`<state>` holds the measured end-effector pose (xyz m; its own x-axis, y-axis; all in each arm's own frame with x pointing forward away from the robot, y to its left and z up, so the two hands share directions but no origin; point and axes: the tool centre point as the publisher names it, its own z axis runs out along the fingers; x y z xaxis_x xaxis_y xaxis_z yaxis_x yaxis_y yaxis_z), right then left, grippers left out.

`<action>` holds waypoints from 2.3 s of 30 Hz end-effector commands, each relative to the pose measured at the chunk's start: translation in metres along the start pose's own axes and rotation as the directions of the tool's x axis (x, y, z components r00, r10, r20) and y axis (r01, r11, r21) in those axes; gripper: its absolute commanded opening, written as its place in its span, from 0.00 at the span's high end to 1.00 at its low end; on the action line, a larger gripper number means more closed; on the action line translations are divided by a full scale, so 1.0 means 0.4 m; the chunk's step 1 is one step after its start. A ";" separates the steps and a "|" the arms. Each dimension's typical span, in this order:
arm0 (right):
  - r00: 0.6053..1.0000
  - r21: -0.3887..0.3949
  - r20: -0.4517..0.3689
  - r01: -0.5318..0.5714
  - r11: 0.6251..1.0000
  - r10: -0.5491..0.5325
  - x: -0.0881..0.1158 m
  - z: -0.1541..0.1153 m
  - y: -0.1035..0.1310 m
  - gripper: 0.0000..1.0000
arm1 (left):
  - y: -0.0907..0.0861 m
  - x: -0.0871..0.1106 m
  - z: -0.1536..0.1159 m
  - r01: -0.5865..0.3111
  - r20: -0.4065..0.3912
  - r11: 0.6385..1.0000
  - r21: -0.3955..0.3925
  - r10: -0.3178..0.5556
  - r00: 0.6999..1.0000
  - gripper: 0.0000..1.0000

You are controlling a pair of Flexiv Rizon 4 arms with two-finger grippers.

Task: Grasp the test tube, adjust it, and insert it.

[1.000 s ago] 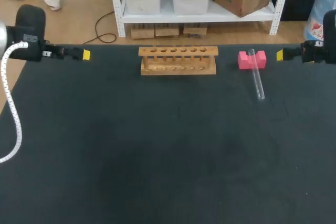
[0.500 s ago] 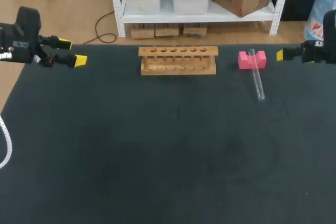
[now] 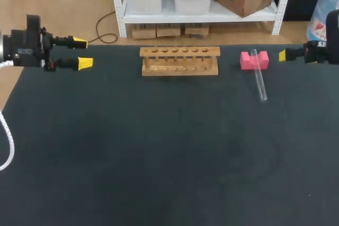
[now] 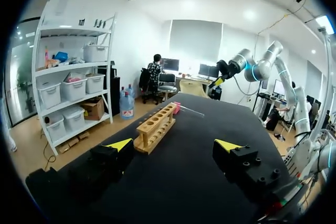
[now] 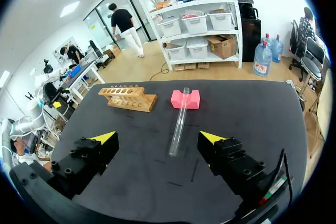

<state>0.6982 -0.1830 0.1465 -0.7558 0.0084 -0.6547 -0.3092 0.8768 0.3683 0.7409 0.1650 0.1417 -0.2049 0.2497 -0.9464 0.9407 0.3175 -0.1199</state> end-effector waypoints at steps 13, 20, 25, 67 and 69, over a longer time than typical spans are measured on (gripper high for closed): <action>1.000 0.005 -0.001 0.000 1.000 0.000 0.000 -0.003 0.003 0.00 | 0.036 0.024 0.118 -0.021 -0.003 0.999 -0.025 0.021 1.000 0.00; 1.000 0.005 -0.001 0.000 1.000 0.000 0.000 -0.003 0.003 0.00 | 0.036 0.028 0.132 -0.016 -0.013 1.000 -0.019 0.016 1.000 0.00; 1.000 0.005 -0.001 0.000 1.000 0.000 0.000 -0.003 0.003 0.00 | 0.040 0.036 0.134 -0.007 -0.015 1.000 -0.019 0.007 1.000 0.00; 0.999 0.211 -0.050 0.030 0.977 -0.020 -0.005 0.026 -0.004 0.00 | 0.042 0.038 0.134 -0.006 -0.015 1.000 -0.026 0.006 1.000 0.00; 0.998 0.266 -0.060 0.052 0.963 -0.037 -0.004 0.033 -0.008 0.00 | 0.042 0.038 0.134 -0.006 -0.015 1.000 -0.026 0.006 1.000 0.00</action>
<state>0.7105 -0.1889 0.1349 -0.7776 -0.0487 -0.6268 -0.3074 0.8991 0.3115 0.7682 0.1250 0.1104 -0.2068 0.2683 -0.9409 0.9344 0.3391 -0.1087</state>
